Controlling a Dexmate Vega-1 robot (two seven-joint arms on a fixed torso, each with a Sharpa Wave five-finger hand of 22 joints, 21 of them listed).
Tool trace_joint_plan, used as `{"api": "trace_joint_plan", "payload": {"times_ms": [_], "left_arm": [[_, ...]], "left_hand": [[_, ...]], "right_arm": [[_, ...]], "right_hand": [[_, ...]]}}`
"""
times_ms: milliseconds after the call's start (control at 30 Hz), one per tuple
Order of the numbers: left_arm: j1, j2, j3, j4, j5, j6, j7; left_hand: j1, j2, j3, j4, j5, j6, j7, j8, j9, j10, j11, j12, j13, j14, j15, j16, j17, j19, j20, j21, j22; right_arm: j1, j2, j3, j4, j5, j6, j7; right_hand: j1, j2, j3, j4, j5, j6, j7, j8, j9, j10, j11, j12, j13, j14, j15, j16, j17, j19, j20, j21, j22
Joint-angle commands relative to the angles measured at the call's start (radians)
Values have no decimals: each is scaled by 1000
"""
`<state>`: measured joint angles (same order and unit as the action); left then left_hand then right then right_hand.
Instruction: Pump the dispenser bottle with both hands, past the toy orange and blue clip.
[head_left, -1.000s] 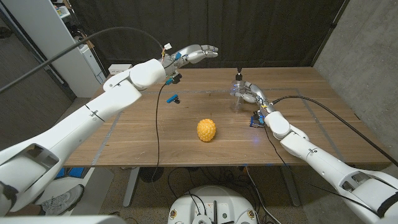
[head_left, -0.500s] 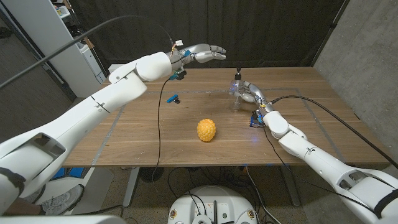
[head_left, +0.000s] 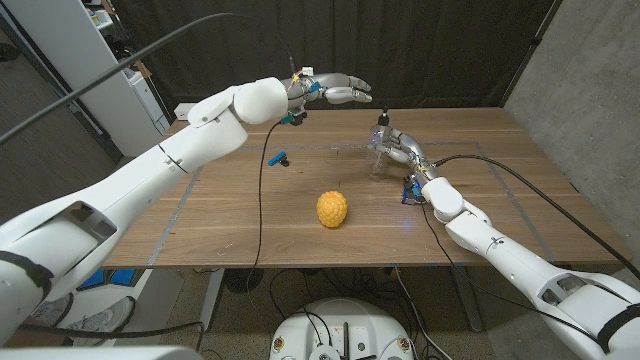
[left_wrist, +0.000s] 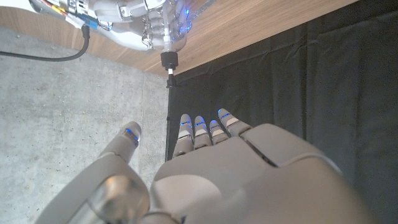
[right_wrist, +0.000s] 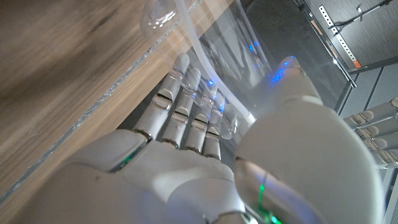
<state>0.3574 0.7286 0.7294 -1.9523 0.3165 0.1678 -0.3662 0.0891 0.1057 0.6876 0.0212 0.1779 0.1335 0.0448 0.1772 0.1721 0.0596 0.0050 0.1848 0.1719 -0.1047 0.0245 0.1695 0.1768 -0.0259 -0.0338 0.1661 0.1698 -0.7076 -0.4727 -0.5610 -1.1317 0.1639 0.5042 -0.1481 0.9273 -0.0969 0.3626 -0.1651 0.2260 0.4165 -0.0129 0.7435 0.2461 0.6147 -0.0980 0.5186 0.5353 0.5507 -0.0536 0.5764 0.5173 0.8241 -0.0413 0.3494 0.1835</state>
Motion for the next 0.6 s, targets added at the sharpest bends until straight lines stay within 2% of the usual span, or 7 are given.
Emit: {"api": "trace_joint_plan", "payload": {"times_ms": [33, 367, 600], "left_arm": [[-37, -31, 42, -8, 132, 32, -53], [-48, -57, 42, 34, 142, -10, -62], [-21, -75, 17, 137, 62, -136, 1]], "left_hand": [[-14, 52, 1, 12, 4, -4, 0, 1, 2, -14, -4, -2, 2, -23, 4, -1, -1, -35, -37, 0, 4], [-30, 49, -2, 22, 5, -11, 5, 0, 2, -22, -2, -2, 2, -53, 7, -2, -1, -83, -41, 2, 4], [-33, 51, -2, 23, 6, -11, 6, 1, 2, -24, -5, -1, 1, -62, 2, -1, -3, -105, -43, 3, 4]], "right_arm": [[-13, 9, 15, -1, 46, 33, 33], [-19, -2, 13, -22, 13, 27, 17], [-29, -7, 13, -48, -11, 0, -12]], "right_hand": [[117, 106, 7, 4, 5, 13, -17, 7, -1, 8, -5, 0, 5, 11, -135, -1, 4, 7, -7, 7, 4], [127, 109, 10, 0, 9, 12, -22, 8, -2, 11, -9, 0, 8, 11, -139, -3, 7, 4, -16, 6, 4], [133, 112, 12, 0, 11, 12, -26, 10, -3, 15, -11, 1, 10, 12, -143, -4, 10, 3, -19, 7, 4]]}}
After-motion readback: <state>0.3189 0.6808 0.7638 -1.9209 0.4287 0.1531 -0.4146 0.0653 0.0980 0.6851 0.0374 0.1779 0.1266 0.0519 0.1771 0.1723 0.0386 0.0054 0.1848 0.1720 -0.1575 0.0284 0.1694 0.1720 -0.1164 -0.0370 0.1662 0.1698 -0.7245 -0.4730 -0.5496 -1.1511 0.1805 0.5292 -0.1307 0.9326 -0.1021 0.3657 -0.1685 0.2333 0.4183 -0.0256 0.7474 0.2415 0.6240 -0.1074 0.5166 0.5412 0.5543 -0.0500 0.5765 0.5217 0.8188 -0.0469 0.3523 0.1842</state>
